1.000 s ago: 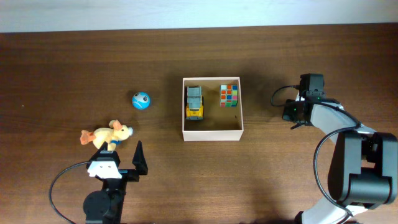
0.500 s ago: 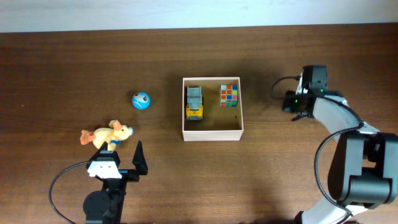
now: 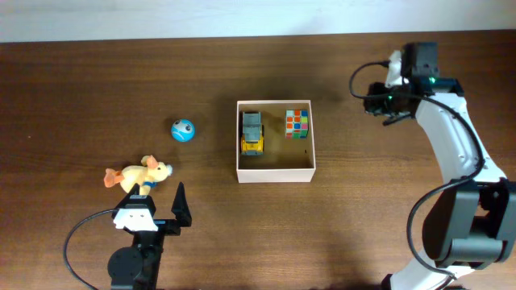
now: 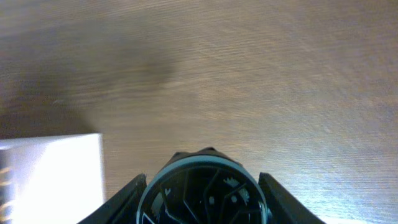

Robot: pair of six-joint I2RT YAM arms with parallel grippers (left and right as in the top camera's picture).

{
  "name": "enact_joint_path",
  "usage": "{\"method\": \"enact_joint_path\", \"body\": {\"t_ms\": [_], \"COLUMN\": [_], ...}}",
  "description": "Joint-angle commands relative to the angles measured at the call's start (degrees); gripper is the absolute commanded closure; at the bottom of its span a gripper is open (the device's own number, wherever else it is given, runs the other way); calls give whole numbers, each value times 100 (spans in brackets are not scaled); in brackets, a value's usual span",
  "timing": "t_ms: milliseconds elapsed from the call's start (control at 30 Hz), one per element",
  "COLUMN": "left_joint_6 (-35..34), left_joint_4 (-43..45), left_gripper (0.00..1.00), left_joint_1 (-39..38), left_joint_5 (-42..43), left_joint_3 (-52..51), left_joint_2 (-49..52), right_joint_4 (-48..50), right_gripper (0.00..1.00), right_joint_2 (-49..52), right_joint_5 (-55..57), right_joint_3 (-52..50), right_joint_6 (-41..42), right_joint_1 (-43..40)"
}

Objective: Pack container
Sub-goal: 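Carry the black fan part left and lower it into the box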

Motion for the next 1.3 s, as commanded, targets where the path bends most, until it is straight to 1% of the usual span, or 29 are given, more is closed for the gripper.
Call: {"method": "enact_joint_path", "body": {"t_ms": [0, 133, 400, 633, 767, 1267], "left_joint_6": [114, 114, 114, 114, 114, 114], "left_joint_4": [15, 15, 15, 15, 15, 15], "left_gripper": [1, 1, 1, 1, 1, 1], "left_joint_1": [-17, -17, -17, -17, -17, -17], "left_joint_5": [63, 63, 63, 63, 63, 63], "left_joint_3": [-33, -33, -33, -33, -33, -33], "left_joint_2": [-11, -11, -11, -11, -11, -11], "right_joint_4": [-177, -258, -262, -96, 31, 483], "right_gripper": [50, 50, 50, 50, 50, 50], "right_joint_2": [-79, -79, -76, 81, 304, 1012], "right_joint_5": [-173, -170, -142, 584, 684, 857], "right_joint_3": [459, 651, 658, 520, 507, 507], "right_joint_6": [-219, -214, -186, -15, 4, 264], "right_joint_1": [446, 988, 2151, 2918, 3091, 3095]}}
